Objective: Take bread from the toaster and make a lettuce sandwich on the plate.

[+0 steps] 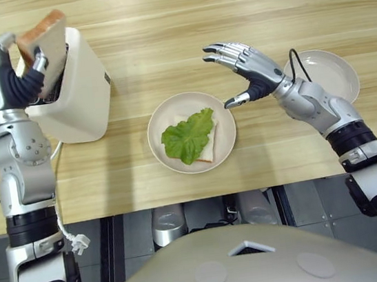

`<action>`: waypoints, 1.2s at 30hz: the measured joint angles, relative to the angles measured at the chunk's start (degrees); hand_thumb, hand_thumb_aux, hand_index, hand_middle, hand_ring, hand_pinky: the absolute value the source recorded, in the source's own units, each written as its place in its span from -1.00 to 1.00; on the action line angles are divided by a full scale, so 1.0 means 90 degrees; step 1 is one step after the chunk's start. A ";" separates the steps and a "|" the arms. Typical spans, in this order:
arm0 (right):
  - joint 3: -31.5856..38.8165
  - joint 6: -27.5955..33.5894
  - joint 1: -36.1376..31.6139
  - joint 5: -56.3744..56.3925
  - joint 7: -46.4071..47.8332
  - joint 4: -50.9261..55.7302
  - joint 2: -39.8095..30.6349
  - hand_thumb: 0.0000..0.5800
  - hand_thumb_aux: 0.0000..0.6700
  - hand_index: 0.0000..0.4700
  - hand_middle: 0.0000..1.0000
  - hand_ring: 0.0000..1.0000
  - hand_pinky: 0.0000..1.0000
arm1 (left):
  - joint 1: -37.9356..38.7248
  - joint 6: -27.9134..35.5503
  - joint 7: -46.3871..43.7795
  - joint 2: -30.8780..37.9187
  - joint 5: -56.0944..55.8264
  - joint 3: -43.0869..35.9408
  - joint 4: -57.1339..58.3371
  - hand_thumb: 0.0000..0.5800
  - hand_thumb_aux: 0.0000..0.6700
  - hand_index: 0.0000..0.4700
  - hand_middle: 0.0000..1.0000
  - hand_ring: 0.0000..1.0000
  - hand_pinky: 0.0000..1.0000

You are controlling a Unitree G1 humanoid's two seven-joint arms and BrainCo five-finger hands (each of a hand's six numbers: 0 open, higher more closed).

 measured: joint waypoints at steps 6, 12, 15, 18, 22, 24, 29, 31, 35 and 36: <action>-0.0410 -0.0087 0.0132 0.0020 -0.0605 -0.0264 -0.0013 -1.00 -1.00 -1.00 -1.00 -1.00 -1.00 | -0.0136 -0.0188 -0.0990 -0.0089 -0.1481 0.0084 -0.1091 1.00 1.00 0.96 1.00 1.00 1.00; -0.1025 -0.0678 0.0506 0.0058 -0.1153 -0.1219 -0.0168 -1.00 -1.00 -1.00 -1.00 -1.00 -1.00 | -0.0654 0.0612 -0.3345 -0.0299 -0.3806 -0.0799 -0.1053 1.00 1.00 0.96 1.00 1.00 1.00; -0.1206 -0.0856 0.0676 0.0193 -0.1144 -0.1626 -0.0181 -1.00 -1.00 -1.00 -1.00 -1.00 -1.00 | -0.0653 0.0943 -0.3907 -0.0580 -0.4243 -0.1178 -0.0426 1.00 1.00 0.96 1.00 1.00 1.00; -0.1237 -0.0938 0.0975 0.0250 -0.0958 -0.1994 -0.0174 -1.00 -1.00 -1.00 -1.00 -1.00 -1.00 | -0.0271 0.1127 -0.3999 -0.1161 -0.4313 -0.1595 -0.0211 1.00 1.00 0.96 1.00 1.00 1.00; -0.1177 -0.0947 0.1359 0.0343 -0.0542 -0.2479 -0.0059 -1.00 -1.00 -1.00 -1.00 -1.00 -1.00 | 0.0430 0.1316 -0.3805 -0.2156 -0.4263 -0.2348 -0.0038 1.00 1.00 0.96 1.00 1.00 1.00; -0.1110 -0.0956 0.1489 0.0398 -0.0385 -0.2635 -0.0021 -1.00 -1.00 -1.00 -1.00 -1.00 -1.00 | 0.0626 0.1322 -0.3642 -0.2469 -0.4238 -0.2524 0.0034 1.00 1.00 0.96 1.00 1.00 1.00; -0.0973 -0.1028 0.1833 0.0480 -0.0002 -0.2690 0.0024 -1.00 -1.00 -1.00 -1.00 -1.00 -1.00 | 0.1075 0.1276 -0.3033 -0.3004 -0.4002 -0.2584 0.0151 1.00 1.00 0.96 1.00 1.00 1.00; -0.0910 -0.1077 0.1919 0.0450 0.0102 -0.2700 0.0082 -1.00 -1.00 -1.00 -1.00 -1.00 -1.00 | 0.1169 0.1226 -0.2742 -0.3119 -0.3883 -0.2568 0.0149 1.00 1.00 0.96 1.00 1.00 1.00; -0.0833 -0.1148 0.2077 0.0270 0.0188 -0.2736 0.0137 -1.00 -1.00 -1.00 -1.00 -1.00 -1.00 | 0.1316 0.1099 -0.2199 -0.3362 -0.3616 -0.2514 0.0148 1.00 1.00 0.96 1.00 1.00 1.00; -0.0826 -0.1165 0.2106 0.0215 0.0200 -0.2736 0.0155 -1.00 -1.00 -1.00 -1.00 -1.00 -1.00 | 0.1319 0.1025 -0.2033 -0.3428 -0.3498 -0.2506 0.0144 1.00 1.00 0.96 1.00 1.00 1.00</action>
